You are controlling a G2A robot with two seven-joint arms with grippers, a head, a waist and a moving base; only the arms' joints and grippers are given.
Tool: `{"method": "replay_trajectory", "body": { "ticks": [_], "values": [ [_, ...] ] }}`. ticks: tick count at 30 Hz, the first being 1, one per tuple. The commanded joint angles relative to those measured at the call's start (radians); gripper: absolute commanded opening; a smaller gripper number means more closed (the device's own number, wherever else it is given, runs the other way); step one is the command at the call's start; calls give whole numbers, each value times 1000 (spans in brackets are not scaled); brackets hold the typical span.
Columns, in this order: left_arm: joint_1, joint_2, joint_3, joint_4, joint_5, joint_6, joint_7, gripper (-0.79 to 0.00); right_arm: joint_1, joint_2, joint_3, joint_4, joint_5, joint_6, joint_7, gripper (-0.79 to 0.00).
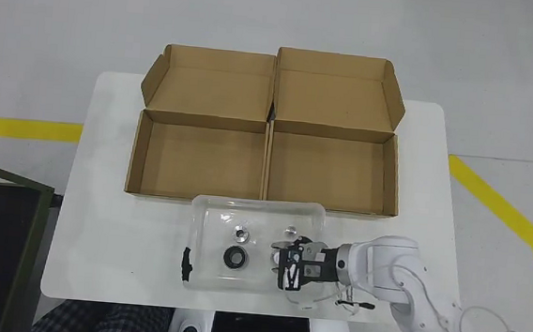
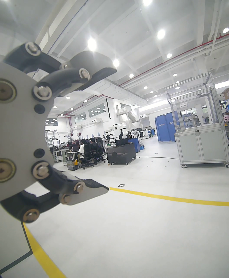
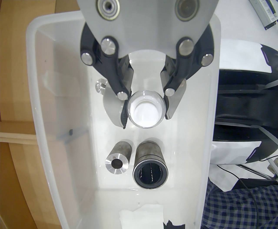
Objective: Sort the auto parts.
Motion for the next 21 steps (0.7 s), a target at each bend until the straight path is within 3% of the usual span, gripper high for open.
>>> {"method": "replay_trajectory", "body": {
  "ticks": [1,12,21],
  "values": [
    [0,0,0,0,0,0,0,0,-1,3,6,-6,7,-2,-6,-785],
    [0,0,0,0,0,0,0,0,-36,26,90,-74,95,-23,-108,-785],
    [0,0,0,0,0,0,0,0,-64,26,158,-45,245,92,-311,-785]
  ]
}}
